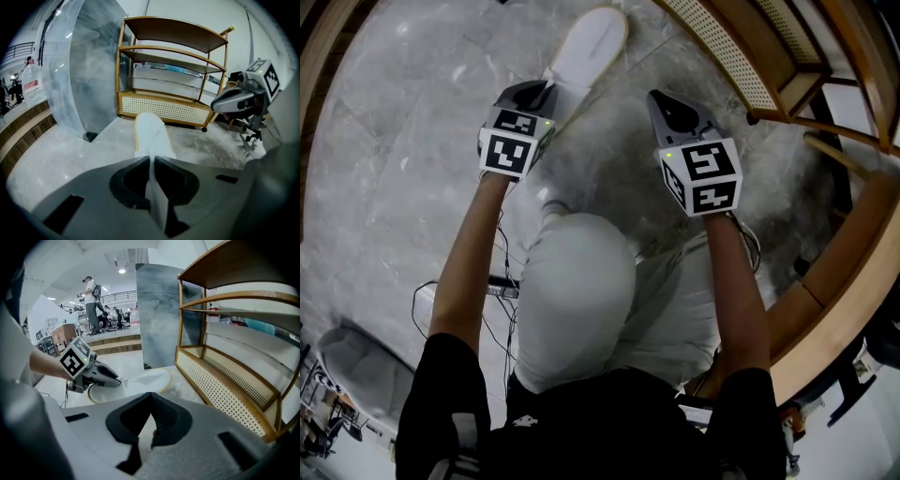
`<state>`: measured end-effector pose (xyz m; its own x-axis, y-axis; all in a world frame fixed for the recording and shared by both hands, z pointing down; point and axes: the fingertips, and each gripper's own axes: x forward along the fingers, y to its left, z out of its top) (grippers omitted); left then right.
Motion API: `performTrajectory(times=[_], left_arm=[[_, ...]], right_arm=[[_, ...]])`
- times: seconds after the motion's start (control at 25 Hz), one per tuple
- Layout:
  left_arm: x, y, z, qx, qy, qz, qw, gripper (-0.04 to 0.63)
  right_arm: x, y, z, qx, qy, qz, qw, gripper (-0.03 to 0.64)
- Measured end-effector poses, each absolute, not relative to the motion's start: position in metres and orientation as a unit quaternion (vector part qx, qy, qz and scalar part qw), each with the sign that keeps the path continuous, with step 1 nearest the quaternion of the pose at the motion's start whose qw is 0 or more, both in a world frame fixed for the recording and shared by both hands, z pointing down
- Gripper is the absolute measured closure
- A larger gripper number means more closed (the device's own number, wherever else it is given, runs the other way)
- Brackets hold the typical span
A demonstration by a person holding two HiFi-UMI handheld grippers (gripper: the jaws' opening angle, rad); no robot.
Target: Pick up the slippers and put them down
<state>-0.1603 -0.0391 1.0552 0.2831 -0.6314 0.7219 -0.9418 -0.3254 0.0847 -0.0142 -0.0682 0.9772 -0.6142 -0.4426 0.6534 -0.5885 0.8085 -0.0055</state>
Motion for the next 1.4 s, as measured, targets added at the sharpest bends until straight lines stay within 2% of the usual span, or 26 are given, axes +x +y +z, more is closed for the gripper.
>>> performTrajectory(times=[0.56,1.0,1.4], left_arm=[[-0.165,-0.024,1.130,0.737,-0.528,0.298,0.297,0.568],[-0.168,-0.009,1.152,0.725,-0.518,0.301,0.340,0.568],[-0.176,-0.010,1.173,0.723,-0.529,0.292,0.334,0.568]], right_arm=[[-0.016,-0.062,1.005,0.279,-0.889,0.099,0.349,0.627],[-0.024,-0.058,1.012,0.271,-0.892,0.099,0.349,0.627],[-0.018,-0.059,1.019,0.274,-0.889,0.103,0.353,0.627]])
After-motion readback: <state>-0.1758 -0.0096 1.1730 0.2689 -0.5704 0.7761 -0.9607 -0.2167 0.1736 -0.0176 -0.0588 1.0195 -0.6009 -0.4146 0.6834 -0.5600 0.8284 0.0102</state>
